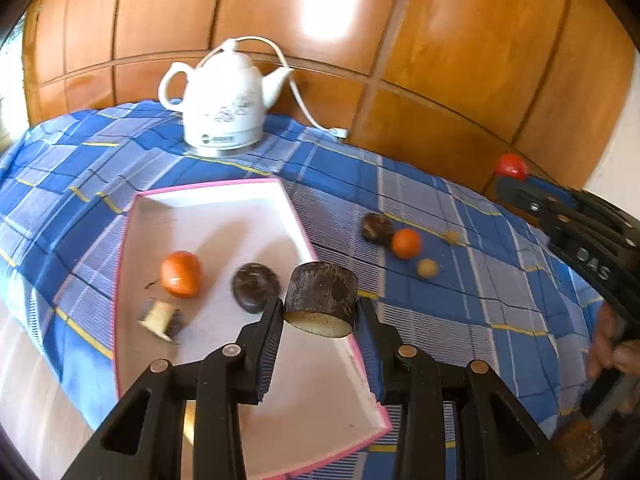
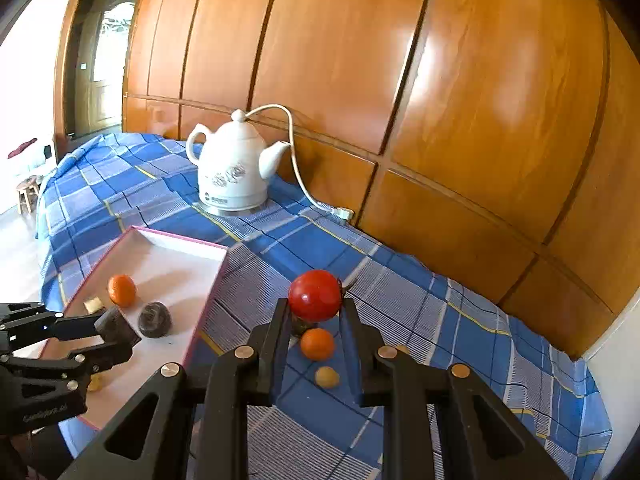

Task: Organize fruits
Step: 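Lower the cylindrical piece into the tray and open the left gripper while the right holds the tomato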

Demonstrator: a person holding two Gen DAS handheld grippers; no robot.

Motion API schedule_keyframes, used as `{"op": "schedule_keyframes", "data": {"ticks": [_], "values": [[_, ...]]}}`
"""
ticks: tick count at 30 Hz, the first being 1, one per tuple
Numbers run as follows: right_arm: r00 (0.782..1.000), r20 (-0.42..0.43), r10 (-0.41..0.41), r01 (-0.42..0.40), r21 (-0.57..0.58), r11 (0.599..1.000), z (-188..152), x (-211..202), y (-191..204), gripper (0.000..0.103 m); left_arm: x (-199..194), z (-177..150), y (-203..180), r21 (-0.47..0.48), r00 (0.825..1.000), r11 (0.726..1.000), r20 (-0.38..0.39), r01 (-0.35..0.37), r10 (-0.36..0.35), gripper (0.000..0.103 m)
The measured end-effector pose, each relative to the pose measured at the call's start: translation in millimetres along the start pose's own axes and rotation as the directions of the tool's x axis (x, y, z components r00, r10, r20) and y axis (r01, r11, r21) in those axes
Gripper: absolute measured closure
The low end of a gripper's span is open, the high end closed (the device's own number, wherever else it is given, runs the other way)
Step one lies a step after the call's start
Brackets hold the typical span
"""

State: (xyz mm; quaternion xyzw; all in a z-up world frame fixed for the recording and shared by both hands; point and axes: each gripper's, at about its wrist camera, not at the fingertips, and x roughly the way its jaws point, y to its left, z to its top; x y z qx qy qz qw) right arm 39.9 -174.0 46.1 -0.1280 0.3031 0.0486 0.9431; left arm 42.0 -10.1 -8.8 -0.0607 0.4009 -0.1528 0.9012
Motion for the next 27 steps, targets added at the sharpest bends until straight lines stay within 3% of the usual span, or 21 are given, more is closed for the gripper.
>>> {"op": "schedule_keyframes", "data": {"ticks": [16, 27], "values": [[0.998, 0.010, 0.056, -0.055, -0.068, 0.996, 7.7, -6.3, 46.2, 0.079, 7.8, 7.1, 58.6, -0.117, 0.996, 0.990, -0.003, -0.085, 0.085, 0.066], [0.996, 0.009, 0.091, -0.090, -0.088, 0.992, 12.3, -7.7, 66.9, 0.079, 29.2, 11.3, 77.4, -0.121, 0.991, 0.983, -0.028, -0.137, 0.134, 0.066]]}}
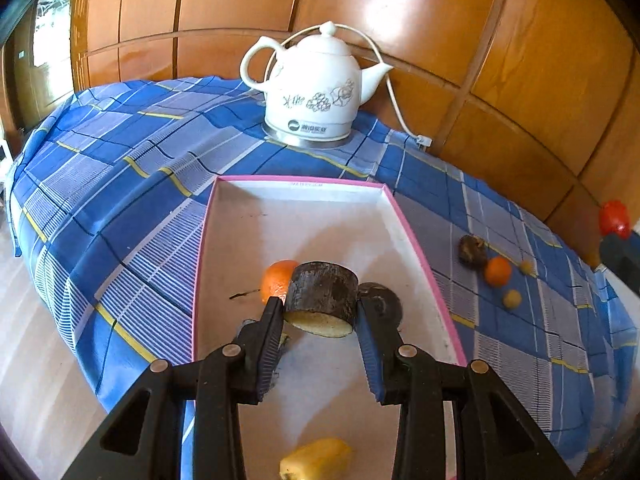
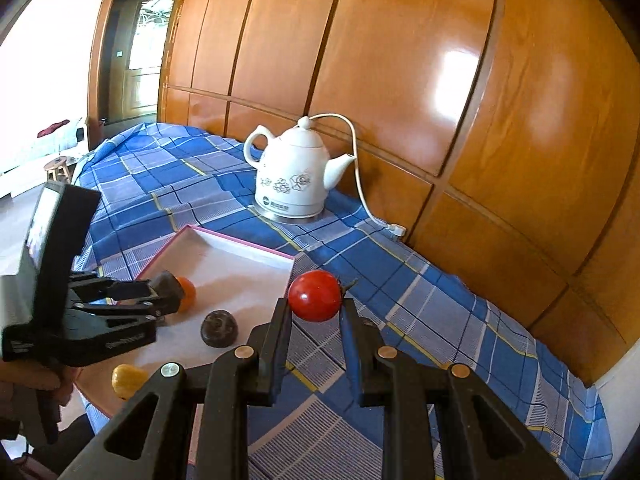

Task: Organize fruits
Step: 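Lower the cylindrical piece into the tray and open the left gripper while the right holds the tomato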

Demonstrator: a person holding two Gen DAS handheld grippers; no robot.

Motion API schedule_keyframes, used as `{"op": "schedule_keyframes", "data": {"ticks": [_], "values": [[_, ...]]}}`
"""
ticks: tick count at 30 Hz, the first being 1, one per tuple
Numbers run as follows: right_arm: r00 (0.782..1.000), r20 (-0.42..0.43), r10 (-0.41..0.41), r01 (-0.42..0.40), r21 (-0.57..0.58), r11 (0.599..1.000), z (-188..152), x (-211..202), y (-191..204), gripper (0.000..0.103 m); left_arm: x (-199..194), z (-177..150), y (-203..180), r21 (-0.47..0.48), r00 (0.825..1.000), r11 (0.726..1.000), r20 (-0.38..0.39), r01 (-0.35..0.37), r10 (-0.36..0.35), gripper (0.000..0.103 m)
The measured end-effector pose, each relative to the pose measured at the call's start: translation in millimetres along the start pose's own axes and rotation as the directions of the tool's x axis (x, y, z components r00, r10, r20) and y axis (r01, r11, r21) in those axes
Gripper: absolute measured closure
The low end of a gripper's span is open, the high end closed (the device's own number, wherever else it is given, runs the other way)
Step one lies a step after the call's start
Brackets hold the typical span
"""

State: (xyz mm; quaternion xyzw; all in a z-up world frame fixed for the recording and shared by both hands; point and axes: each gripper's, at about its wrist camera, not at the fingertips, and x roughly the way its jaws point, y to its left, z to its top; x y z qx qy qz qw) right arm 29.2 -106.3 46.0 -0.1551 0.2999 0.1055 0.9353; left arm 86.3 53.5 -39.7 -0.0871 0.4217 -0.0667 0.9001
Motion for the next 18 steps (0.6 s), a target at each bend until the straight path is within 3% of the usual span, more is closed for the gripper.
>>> {"op": "schedule_keyframes", "data": {"ticks": [14, 16, 18], "values": [[1.000, 0.009, 0.016, -0.015, -0.014, 1.000, 5.3, -2.0, 13.6, 0.079, 7.8, -7.2, 6.0, -0.017, 0.999, 0.999, -0.023, -0.029, 0.028, 0.065], [1.000, 0.011, 0.013, -0.013, -0.015, 1.000, 5.8, -2.9, 14.1, 0.079, 5.6, -7.1, 5.8, -0.019, 1.000, 0.999, -0.014, -0.027, 0.027, 0.058], [1.000, 0.013, 0.003, -0.003, -0.012, 1.000, 5.6, -3.1, 13.2, 0.079, 2.5, -7.0, 3.8, -0.013, 0.999, 0.999, -0.001, -0.034, 0.034, 0.057]]}}
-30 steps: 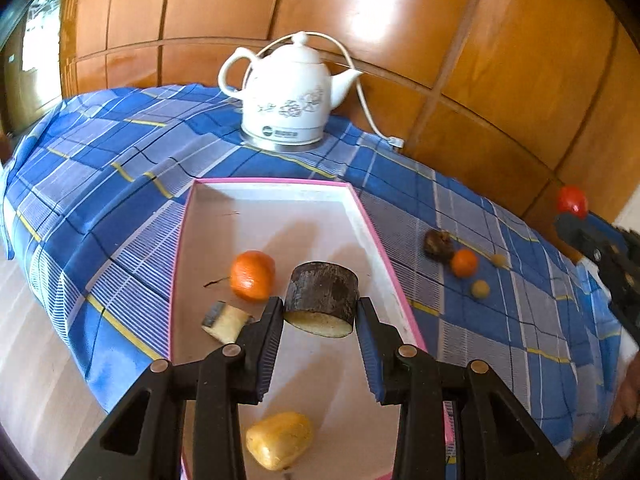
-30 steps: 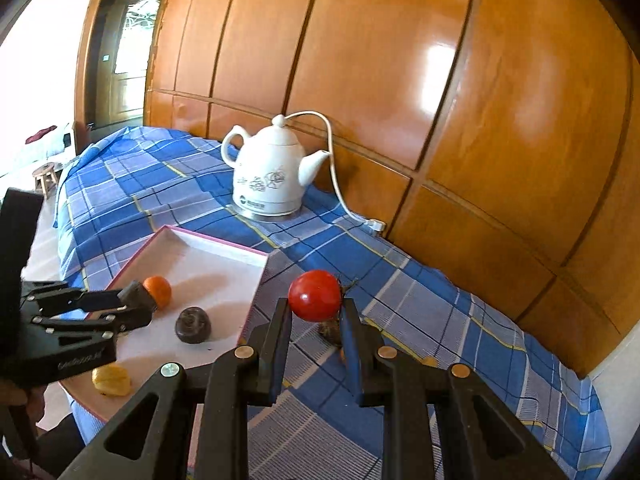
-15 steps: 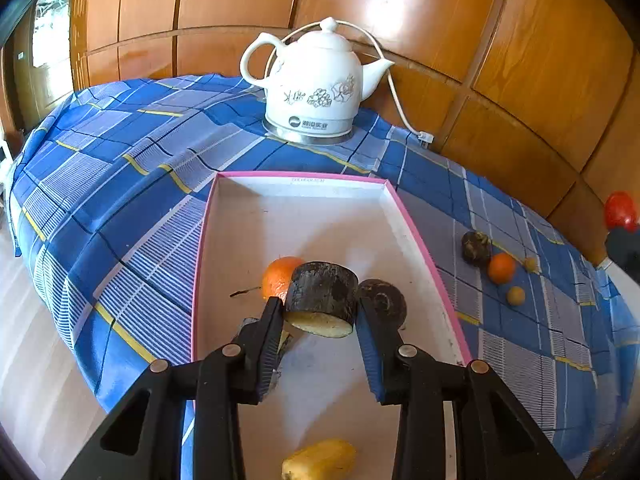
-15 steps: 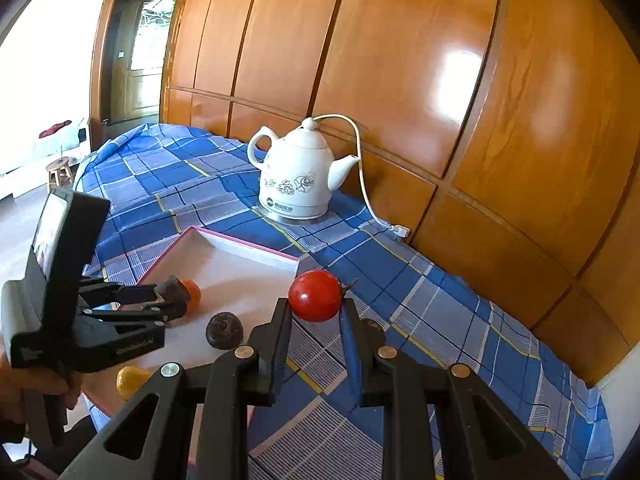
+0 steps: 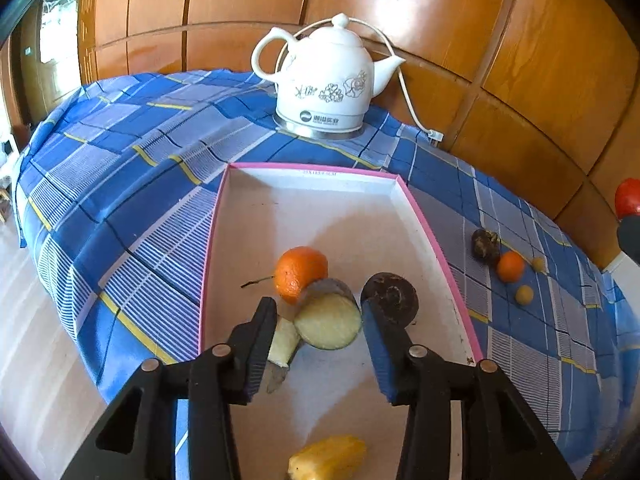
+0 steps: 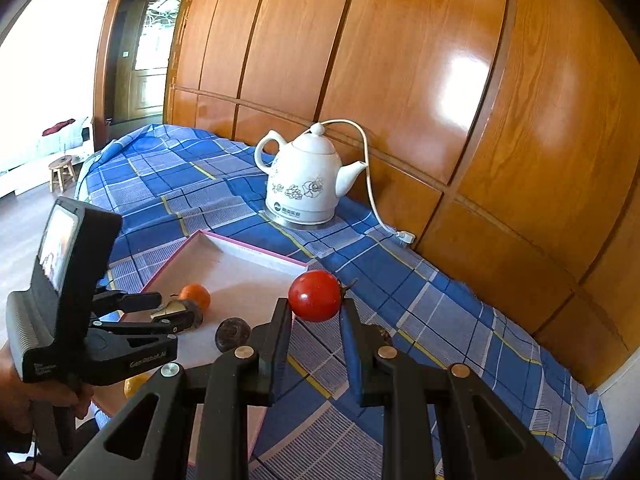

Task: Organize fruits
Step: 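Lower the cylindrical piece into the tray and open the left gripper while the right holds the tomato, then carry the red tomato over the tray and open the right gripper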

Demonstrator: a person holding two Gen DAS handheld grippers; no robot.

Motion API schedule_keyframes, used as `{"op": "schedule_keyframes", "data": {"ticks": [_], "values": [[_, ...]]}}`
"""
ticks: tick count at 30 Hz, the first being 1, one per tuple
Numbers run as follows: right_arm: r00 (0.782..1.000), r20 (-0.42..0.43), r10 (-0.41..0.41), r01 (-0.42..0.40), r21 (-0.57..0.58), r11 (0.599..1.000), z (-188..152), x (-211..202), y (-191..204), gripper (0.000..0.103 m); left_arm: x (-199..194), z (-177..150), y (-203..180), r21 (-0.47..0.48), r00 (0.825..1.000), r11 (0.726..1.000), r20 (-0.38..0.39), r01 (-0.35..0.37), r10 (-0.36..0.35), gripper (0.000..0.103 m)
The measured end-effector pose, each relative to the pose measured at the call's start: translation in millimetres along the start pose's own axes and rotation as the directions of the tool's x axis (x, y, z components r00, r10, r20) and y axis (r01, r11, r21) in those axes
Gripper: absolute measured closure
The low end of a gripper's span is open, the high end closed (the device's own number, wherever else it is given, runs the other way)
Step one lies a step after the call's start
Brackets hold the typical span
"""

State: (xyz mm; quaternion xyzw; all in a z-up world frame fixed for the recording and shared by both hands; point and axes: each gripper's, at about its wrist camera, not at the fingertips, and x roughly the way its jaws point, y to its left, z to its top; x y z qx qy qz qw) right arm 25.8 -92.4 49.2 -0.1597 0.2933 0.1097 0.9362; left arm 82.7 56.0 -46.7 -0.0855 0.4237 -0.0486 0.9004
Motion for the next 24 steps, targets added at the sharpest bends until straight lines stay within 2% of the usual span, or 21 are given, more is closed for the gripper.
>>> {"op": "schedule_keyframes", "data": {"ticks": [11, 24], "values": [[0.998, -0.015, -0.055, 0.056, 0.063, 0.996, -0.6, 4.9, -16.3, 0.079, -26.5, -2.9, -15.8, 0.056, 0.998, 0.998, 0.058, -0.005, 0.002, 0.054], [0.996, -0.012, -0.083, 0.084, 0.090, 0.992, 0.2, 1.8, -19.5, 0.079, -42.4, -8.6, -21.3, 0.068, 0.997, 0.998, 0.070, 0.009, -0.014, 0.052]]}}
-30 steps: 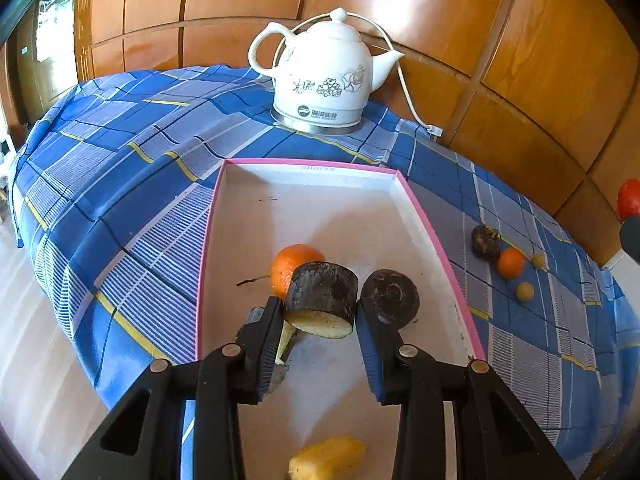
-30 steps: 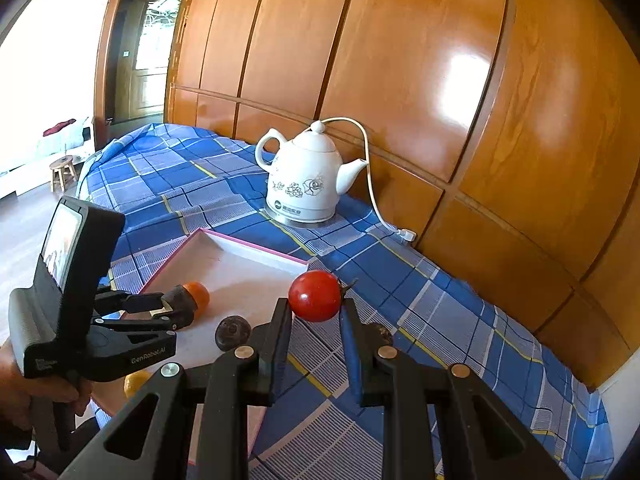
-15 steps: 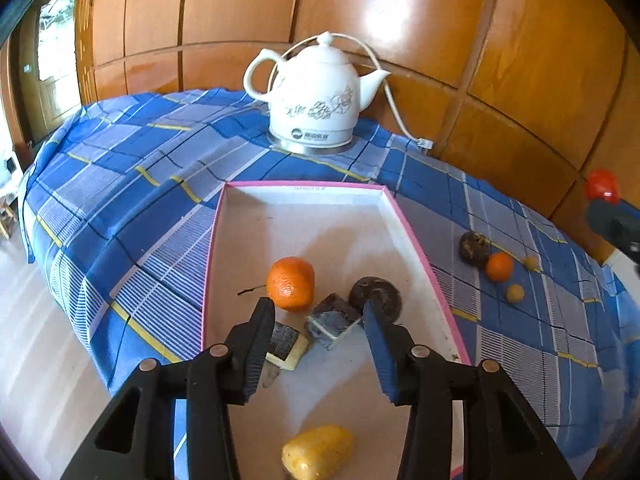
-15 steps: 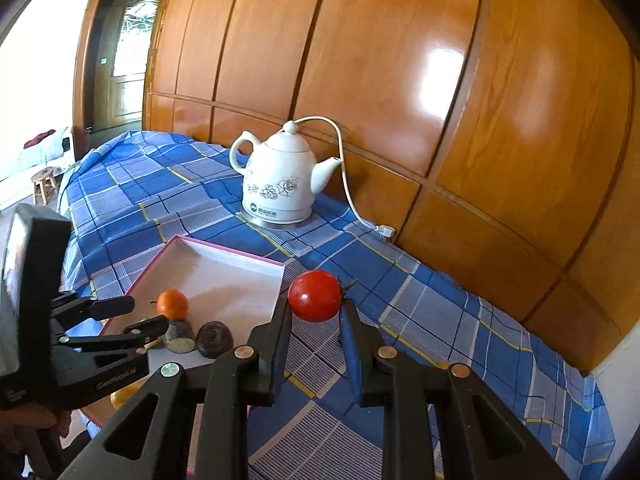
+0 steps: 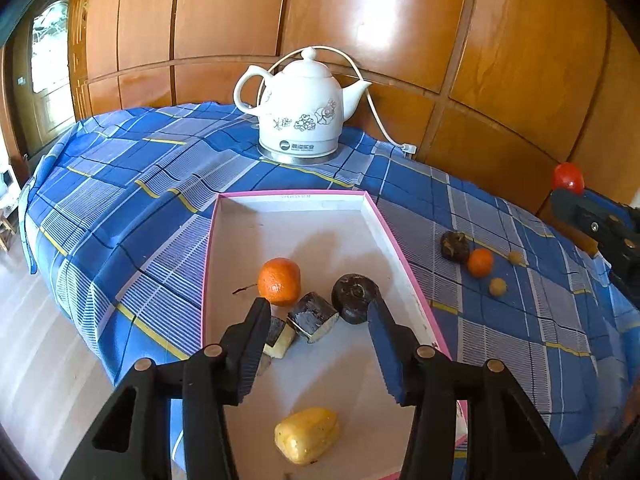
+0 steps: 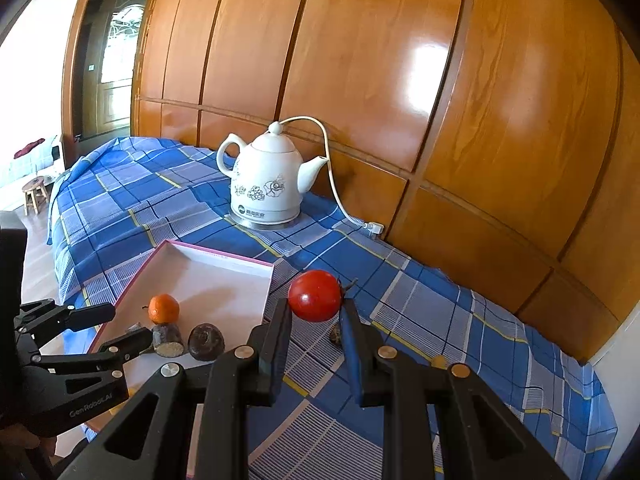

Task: Organize fruits
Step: 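Carry the red tomato over the tray and open the right gripper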

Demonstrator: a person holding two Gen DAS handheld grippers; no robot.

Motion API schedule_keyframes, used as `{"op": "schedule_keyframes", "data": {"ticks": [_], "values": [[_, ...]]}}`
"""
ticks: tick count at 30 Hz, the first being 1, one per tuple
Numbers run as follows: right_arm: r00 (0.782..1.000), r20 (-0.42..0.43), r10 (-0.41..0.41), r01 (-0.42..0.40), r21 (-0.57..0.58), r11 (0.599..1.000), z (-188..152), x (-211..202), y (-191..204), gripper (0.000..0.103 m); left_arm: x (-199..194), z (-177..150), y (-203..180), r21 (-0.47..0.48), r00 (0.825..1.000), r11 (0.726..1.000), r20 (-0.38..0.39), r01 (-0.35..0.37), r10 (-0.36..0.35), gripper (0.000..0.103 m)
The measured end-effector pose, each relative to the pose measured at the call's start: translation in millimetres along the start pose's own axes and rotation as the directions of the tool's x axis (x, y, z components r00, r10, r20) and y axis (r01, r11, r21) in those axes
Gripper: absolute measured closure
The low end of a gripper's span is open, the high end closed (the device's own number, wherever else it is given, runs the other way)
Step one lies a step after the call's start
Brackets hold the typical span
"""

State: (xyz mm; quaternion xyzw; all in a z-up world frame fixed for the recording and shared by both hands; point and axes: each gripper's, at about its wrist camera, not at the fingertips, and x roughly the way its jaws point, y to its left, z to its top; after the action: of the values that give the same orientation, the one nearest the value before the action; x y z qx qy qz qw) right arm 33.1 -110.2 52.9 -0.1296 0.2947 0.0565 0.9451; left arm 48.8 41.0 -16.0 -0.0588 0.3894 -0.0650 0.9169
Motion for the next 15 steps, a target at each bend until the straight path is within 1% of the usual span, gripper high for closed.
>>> {"op": "schedule_keyframes", "data": {"ticks": [7, 15], "values": [[1.000, 0.007, 0.014, -0.014, -0.007, 1.000, 0.3, -2.8, 6.1, 0.079, -7.0, -1.9, 1.9, -0.007, 1.000, 1.000, 0.009, 0.000, 0.000, 0.050], [0.999, 0.006, 0.039, -0.039, -0.024, 0.999, 1.7, -0.9, 16.0, 0.079, -12.2, -2.8, 10.0, -0.023, 1.000, 1.000, 0.016, -0.008, 0.008, 0.050]]}}
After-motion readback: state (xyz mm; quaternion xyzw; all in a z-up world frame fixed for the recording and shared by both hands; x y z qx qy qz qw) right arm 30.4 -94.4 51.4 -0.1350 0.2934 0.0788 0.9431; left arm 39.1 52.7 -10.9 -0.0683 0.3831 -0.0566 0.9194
